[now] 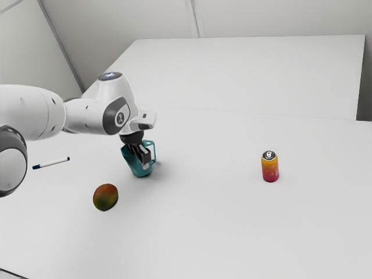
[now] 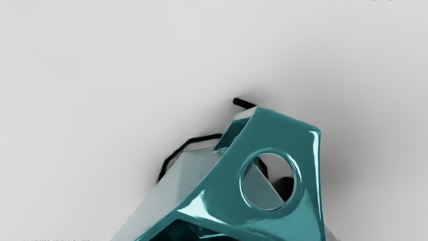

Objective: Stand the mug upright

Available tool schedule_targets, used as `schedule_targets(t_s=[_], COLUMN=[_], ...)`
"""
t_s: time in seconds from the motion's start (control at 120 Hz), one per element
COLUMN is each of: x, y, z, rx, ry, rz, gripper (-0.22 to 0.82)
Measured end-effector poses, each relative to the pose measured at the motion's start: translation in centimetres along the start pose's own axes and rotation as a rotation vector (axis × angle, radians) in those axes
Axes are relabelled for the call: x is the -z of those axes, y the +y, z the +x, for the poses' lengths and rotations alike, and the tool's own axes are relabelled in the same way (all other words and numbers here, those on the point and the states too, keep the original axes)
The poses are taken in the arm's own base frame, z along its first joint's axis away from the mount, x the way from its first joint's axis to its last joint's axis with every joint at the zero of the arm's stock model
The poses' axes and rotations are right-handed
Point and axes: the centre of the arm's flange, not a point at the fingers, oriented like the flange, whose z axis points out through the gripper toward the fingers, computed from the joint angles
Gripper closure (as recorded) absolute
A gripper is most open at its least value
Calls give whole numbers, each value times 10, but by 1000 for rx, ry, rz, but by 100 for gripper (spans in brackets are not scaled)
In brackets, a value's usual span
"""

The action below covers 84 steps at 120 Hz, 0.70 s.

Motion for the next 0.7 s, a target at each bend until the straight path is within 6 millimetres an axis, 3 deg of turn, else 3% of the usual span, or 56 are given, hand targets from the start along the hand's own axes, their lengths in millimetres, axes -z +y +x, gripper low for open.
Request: schedule_targets(t_s=[0.108,0.233,0.433,0.7], x=[-3,9,74,215], y=[-3,-6,-16,-6], z=[-2,-3,-8,10], rx=[46,87,137,129], ry=[12,40,123,200], rz=[-4,1,14,29], gripper=[32,18,7,2])
